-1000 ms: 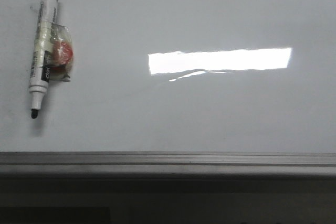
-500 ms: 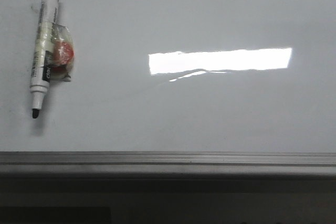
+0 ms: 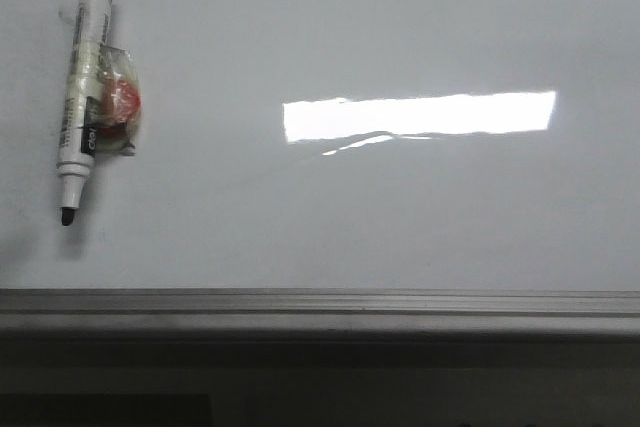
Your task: Write number 3 on whiteboard
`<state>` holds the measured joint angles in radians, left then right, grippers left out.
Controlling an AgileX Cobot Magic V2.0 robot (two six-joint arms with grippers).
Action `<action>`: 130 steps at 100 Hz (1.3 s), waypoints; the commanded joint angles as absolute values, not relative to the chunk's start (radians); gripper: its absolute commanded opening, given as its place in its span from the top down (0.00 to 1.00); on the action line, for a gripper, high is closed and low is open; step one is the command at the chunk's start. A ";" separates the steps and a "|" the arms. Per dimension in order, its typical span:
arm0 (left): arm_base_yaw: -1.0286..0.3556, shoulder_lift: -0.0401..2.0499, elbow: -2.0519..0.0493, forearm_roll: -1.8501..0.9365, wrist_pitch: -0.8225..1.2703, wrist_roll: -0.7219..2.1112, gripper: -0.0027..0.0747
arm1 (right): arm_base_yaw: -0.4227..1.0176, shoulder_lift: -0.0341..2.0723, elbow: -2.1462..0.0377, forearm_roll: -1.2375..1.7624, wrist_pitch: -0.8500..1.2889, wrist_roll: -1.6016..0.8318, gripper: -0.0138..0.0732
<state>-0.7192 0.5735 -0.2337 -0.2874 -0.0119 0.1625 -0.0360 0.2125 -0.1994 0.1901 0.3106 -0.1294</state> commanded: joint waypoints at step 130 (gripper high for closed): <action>-0.855 1.013 -0.272 -0.450 -0.408 0.106 0.99 | -0.019 0.231 -0.235 0.198 0.242 -0.130 0.92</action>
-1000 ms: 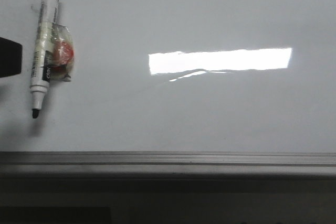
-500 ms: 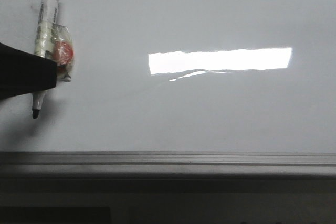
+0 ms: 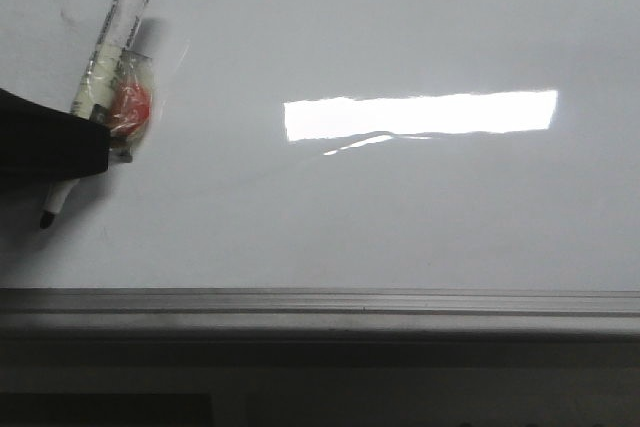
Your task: Write number 3 on whiteboard
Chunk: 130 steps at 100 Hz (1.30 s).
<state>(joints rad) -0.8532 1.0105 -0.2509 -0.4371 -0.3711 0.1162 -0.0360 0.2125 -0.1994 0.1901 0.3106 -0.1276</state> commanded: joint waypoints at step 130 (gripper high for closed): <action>-0.855 0.984 -0.342 0.501 -0.444 0.113 0.99 | 0.990 1.025 -0.704 0.198 0.065 -0.240 0.40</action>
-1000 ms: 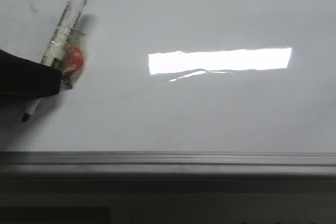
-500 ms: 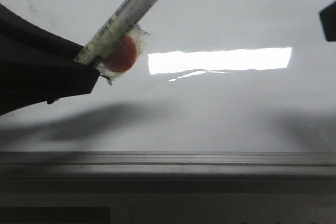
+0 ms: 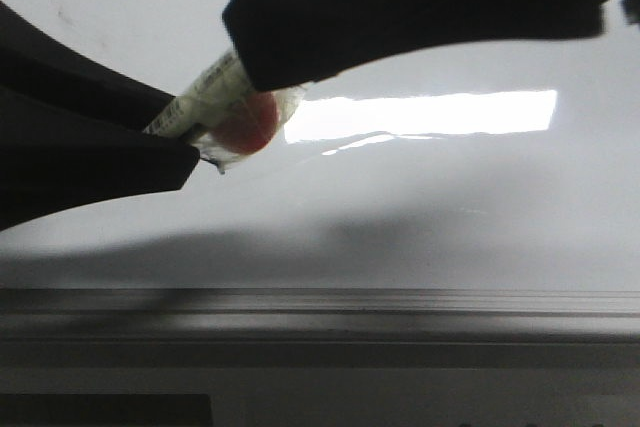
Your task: Write number 3 on whiteboard
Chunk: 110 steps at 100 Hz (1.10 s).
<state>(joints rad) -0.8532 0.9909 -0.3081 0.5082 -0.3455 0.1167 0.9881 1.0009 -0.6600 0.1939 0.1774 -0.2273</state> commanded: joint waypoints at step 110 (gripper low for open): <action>-0.851 0.746 -0.342 0.231 -0.298 0.113 0.44 | 0.934 1.038 -0.837 0.198 0.215 -0.240 0.92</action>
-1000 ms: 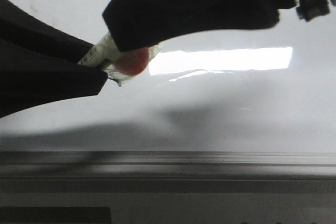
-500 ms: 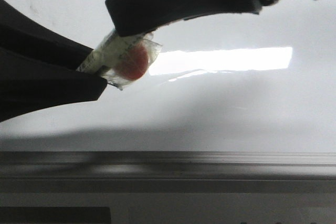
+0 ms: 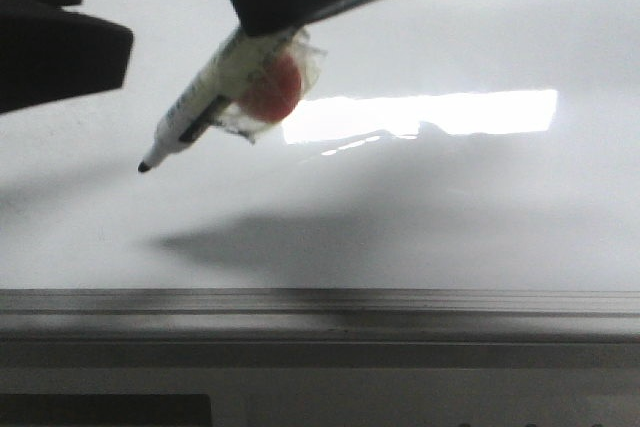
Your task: Write number 3 on whiteboard
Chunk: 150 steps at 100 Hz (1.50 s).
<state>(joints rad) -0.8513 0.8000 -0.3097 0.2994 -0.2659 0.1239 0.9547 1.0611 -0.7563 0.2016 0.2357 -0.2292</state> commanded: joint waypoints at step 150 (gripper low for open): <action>-0.750 0.669 -0.342 0.166 -0.261 0.114 0.49 | 0.659 1.115 -1.063 0.106 0.559 -0.236 0.92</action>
